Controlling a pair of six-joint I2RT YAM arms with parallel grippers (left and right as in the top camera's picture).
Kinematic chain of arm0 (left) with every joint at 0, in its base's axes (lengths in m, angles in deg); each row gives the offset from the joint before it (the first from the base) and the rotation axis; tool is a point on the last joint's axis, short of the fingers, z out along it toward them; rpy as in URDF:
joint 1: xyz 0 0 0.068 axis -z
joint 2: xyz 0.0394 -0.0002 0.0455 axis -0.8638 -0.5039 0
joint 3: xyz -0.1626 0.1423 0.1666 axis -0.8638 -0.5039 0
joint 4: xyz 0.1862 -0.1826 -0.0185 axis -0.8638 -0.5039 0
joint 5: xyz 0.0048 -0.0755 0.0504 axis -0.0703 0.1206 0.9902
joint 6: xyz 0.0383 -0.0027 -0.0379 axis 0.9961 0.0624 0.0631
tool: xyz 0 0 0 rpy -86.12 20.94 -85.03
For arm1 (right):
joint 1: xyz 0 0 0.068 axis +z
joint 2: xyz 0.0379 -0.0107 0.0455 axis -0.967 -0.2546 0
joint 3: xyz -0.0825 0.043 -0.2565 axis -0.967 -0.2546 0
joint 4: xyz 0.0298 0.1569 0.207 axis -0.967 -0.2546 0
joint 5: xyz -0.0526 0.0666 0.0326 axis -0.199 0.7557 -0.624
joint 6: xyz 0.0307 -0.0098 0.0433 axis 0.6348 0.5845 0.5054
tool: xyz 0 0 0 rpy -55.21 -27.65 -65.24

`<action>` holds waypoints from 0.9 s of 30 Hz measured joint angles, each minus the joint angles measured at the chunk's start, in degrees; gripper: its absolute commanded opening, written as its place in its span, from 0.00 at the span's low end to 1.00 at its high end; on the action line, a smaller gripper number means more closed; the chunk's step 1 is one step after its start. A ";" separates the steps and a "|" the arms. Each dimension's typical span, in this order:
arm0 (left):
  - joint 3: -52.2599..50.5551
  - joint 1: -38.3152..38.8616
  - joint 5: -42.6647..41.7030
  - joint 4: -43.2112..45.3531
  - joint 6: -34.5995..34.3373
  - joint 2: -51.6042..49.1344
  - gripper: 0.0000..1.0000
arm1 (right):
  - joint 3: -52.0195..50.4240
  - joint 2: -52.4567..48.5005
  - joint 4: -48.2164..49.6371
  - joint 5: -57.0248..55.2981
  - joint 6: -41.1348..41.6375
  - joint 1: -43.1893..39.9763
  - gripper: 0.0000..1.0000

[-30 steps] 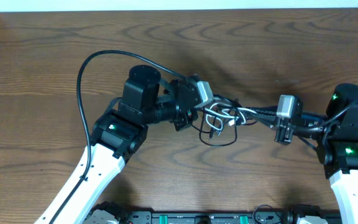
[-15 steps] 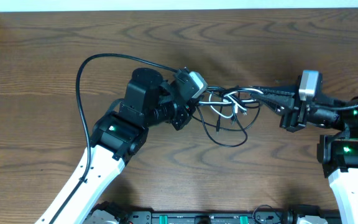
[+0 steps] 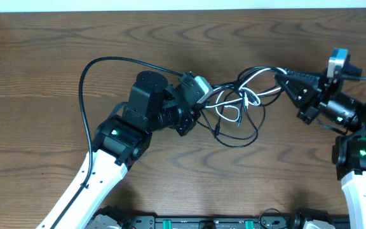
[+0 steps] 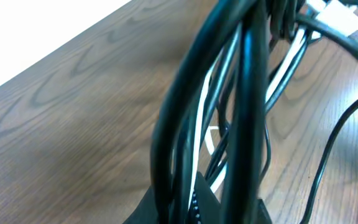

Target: Untangle cables

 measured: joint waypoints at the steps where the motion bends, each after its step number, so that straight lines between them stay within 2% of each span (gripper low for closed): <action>1: 0.00 -0.02 0.09 0.04 0.00 0.00 0.07 | 0.00 0.02 -2.29 -0.83 0.17 -0.39 0.01; 7: 0.00 -0.04 1.25 2.69 -0.02 -0.02 0.08 | 0.15 0.04 -19.30 -9.49 -0.31 -1.27 0.01; 17: 0.00 -0.02 1.33 4.39 0.07 0.50 0.08 | 0.20 0.28 -29.59 -13.88 -2.08 -1.25 0.01; 20: -0.02 -0.09 -1.11 4.37 2.25 0.50 0.08 | 0.22 0.37 -31.91 -14.49 -3.61 -1.38 0.02; 26: -0.02 -0.61 -4.46 4.31 9.42 0.85 0.07 | 0.22 0.35 -33.40 -12.94 -10.78 -2.62 0.31; 27: 0.00 -0.70 -4.46 4.26 10.01 0.96 0.07 | 0.22 0.35 -33.40 -12.79 -11.19 -2.62 0.32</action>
